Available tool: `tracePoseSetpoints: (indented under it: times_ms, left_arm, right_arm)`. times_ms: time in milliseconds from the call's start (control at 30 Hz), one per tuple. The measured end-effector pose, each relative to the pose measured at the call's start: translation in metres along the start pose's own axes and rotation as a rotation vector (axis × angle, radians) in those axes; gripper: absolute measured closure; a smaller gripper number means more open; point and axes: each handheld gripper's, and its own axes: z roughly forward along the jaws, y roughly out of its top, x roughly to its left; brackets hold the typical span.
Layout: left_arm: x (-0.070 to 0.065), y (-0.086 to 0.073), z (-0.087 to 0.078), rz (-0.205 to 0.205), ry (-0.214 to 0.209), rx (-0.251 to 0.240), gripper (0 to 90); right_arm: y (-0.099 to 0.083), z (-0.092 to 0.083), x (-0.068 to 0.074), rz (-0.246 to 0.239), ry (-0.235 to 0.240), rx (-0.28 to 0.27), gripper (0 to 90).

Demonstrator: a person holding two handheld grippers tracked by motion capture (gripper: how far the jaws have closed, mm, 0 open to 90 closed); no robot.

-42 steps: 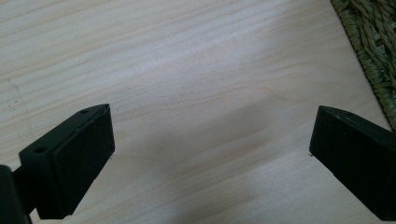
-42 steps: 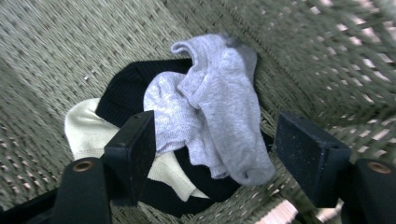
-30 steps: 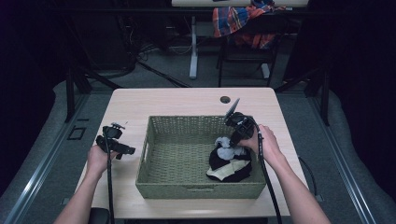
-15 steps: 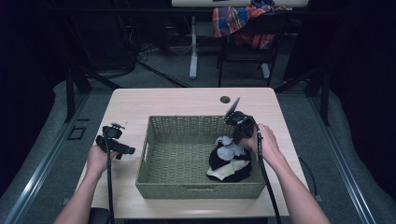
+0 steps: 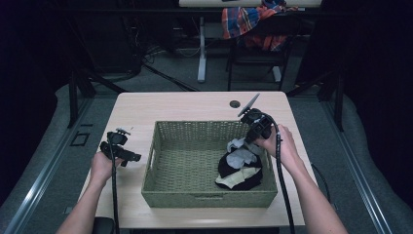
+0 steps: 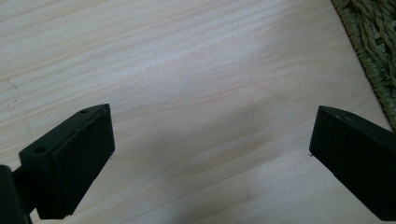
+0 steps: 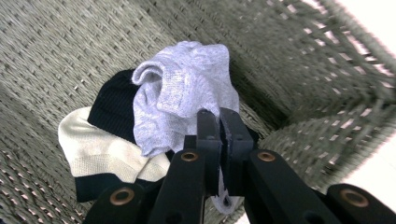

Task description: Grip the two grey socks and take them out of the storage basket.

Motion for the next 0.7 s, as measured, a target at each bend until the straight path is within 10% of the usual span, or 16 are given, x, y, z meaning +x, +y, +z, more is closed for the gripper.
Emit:
tracePoseSetpoints:
  times_ms: [700]
  left_arm:
    - [0.0,0.0,0.001,-0.003,0.001,0.002,0.1]
  right_arm:
    - [-0.005,-0.042,0.003,0.007,0.005,-0.112,87.9]
